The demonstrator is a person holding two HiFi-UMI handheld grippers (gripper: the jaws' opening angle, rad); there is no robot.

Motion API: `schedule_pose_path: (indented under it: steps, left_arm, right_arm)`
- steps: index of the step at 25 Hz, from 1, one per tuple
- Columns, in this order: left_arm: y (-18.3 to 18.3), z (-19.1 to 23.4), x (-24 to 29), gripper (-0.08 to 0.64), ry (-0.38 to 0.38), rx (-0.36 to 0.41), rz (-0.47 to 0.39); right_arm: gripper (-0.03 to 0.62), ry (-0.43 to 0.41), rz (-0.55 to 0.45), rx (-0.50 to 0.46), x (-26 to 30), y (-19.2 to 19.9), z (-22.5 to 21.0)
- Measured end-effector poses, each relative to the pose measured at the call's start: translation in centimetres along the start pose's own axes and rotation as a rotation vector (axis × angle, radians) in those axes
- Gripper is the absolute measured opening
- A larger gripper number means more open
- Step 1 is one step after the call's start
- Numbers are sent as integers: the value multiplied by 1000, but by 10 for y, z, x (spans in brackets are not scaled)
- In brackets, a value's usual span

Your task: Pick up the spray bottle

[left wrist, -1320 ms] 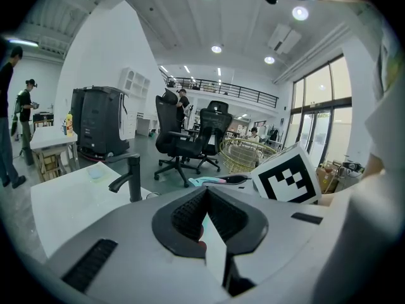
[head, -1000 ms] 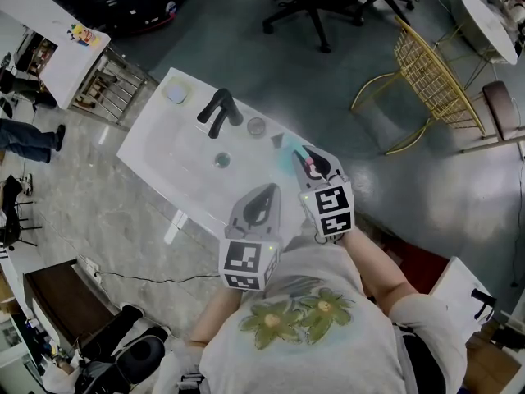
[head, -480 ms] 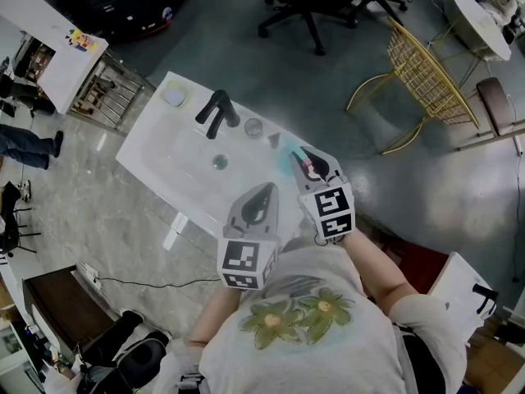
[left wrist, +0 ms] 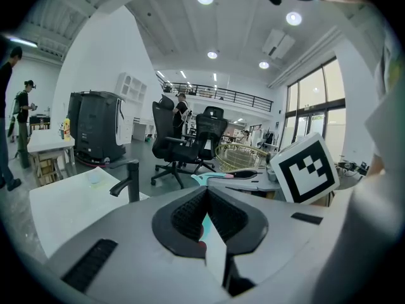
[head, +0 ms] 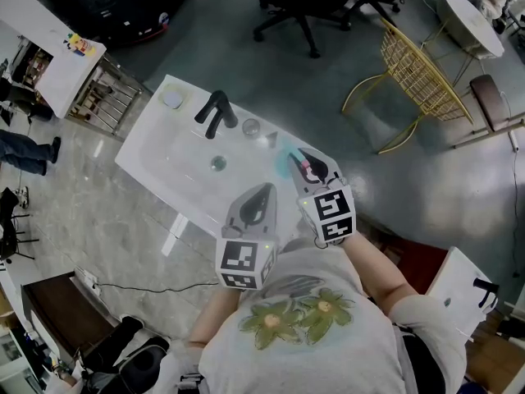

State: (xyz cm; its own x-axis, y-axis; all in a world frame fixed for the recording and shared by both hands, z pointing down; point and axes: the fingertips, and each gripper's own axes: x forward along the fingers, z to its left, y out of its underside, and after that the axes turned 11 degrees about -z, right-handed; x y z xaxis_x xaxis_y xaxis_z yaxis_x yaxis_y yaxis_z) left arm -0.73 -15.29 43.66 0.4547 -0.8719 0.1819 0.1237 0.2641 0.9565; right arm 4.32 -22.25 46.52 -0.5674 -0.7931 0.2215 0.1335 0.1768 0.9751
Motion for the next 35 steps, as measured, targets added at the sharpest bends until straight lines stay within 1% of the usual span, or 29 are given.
schedule_pose_path:
  steps: [12, 17, 27, 35]
  left_arm:
    - [-6, -5, -11, 9, 42, 7, -17]
    - [-8, -8, -16, 9, 67, 18, -24]
    - [-16, -12, -32, 9, 105, 26, -30]
    - [-19, -20, -45, 9, 152, 38, -36]
  right_arm:
    - [72, 15, -39, -2, -20, -19, 18]
    - [73, 25, -46, -19, -28, -23, 25]
    - [72, 56, -74, -16, -44, -38, 41]
    - [72, 98, -108, -19, -66, -47, 54]
